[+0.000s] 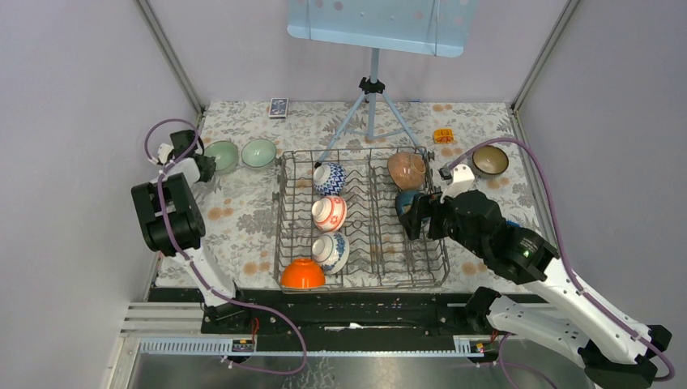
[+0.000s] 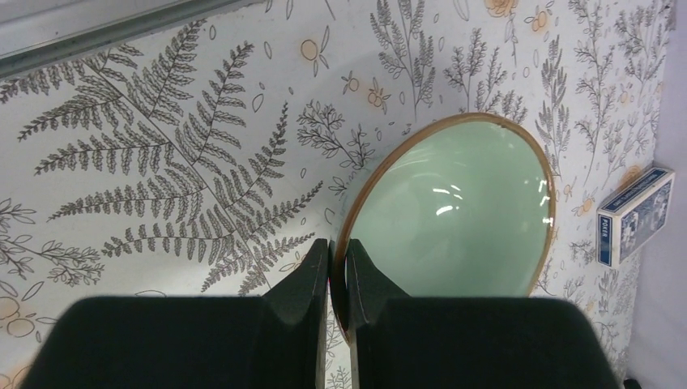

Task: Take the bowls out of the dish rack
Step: Place the bowl at the center of the board, then pick up the bowl from the dish rack.

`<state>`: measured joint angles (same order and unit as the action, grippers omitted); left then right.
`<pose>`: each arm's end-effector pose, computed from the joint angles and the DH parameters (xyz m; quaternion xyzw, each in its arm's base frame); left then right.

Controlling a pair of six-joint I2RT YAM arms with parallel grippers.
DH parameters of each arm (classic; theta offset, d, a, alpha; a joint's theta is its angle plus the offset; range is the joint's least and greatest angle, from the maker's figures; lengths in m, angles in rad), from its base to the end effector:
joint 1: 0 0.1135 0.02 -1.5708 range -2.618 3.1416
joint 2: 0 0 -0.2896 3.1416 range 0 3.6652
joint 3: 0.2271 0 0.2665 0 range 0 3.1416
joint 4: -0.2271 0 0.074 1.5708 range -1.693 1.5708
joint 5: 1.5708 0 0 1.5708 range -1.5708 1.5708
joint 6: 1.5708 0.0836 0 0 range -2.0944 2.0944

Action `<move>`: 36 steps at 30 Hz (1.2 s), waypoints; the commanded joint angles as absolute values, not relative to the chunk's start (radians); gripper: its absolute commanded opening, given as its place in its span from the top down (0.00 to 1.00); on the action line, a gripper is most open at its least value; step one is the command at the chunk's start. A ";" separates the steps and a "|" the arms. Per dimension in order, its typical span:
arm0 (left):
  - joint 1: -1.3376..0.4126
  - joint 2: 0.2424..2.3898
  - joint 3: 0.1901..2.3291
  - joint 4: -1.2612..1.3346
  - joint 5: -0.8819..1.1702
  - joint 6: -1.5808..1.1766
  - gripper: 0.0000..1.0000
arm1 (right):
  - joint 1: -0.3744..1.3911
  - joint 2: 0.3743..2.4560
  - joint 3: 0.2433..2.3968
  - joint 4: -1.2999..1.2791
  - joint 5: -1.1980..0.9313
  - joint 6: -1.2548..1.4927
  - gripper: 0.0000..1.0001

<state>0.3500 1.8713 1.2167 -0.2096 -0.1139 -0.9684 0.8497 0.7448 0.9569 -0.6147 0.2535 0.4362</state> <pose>0.4197 0.1633 0.1602 -0.5893 0.7284 -0.0542 0.3453 0.1417 0.1295 0.3624 -0.1016 0.8242 0.2436 0.5010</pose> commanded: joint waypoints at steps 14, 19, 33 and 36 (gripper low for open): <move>0.336 1.838 1.247 -0.149 -0.124 -0.942 0.34 | 0.851 0.743 0.954 -0.590 0.300 0.430 0.07; 0.335 1.744 1.288 -0.242 -0.121 -0.970 0.15 | 0.850 0.738 0.958 -0.595 0.294 0.433 0.07; -0.074 1.110 1.160 -0.325 -0.138 -0.786 0.01 | 0.849 0.785 0.996 -0.553 0.365 0.446 0.02; -0.352 1.068 1.155 -0.353 -0.259 -0.702 0.01 | 0.851 0.815 1.002 -0.555 0.407 0.462 0.01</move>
